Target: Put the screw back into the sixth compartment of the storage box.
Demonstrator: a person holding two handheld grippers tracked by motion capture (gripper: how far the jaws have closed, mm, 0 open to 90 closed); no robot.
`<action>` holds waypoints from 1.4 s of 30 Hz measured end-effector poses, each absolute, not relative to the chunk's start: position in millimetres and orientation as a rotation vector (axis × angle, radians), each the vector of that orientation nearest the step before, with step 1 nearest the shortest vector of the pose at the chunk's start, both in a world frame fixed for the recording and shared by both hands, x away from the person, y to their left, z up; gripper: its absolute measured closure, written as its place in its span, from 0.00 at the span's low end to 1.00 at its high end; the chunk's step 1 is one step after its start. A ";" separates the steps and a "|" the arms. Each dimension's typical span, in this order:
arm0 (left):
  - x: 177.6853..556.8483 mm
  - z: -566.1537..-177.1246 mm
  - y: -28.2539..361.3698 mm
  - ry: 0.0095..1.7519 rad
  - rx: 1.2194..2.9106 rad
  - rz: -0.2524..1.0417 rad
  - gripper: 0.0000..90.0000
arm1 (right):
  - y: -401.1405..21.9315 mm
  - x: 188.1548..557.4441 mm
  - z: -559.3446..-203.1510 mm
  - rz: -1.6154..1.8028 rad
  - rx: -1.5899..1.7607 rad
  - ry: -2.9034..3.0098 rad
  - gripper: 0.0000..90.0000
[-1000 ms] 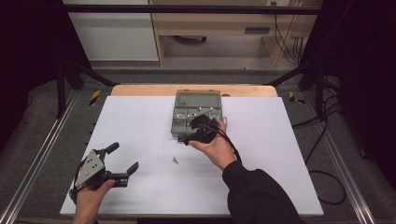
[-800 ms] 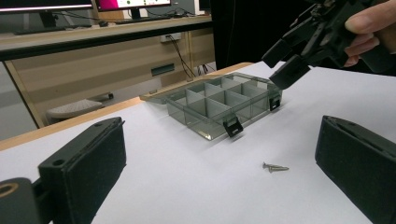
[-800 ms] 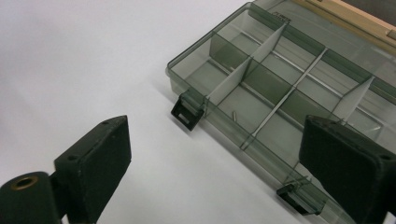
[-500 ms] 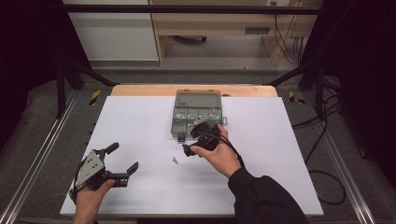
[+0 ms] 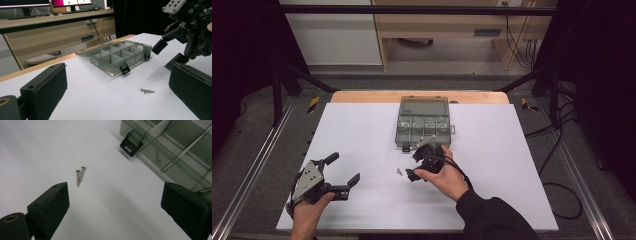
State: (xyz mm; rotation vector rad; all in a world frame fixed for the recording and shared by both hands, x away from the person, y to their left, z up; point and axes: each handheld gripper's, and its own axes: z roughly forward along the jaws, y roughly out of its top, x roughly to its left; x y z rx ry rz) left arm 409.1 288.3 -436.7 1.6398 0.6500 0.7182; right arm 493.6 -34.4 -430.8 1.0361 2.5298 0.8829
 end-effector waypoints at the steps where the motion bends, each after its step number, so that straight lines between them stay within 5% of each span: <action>1: 409.1 -436.7 288.3 0.650 1.639 0.718 0.02 | -34.4 493.1 -432.2 0.875 1.011 2.543 0.09; 25: 409.4 -436.9 288.4 0.651 1.640 0.718 0.02 | -3.6 491.0 -452.6 0.832 0.969 2.677 0.15; 42: 409.5 -436.9 288.3 0.649 1.639 0.721 0.02 | 3.2 505.9 -445.3 0.848 1.078 2.645 0.47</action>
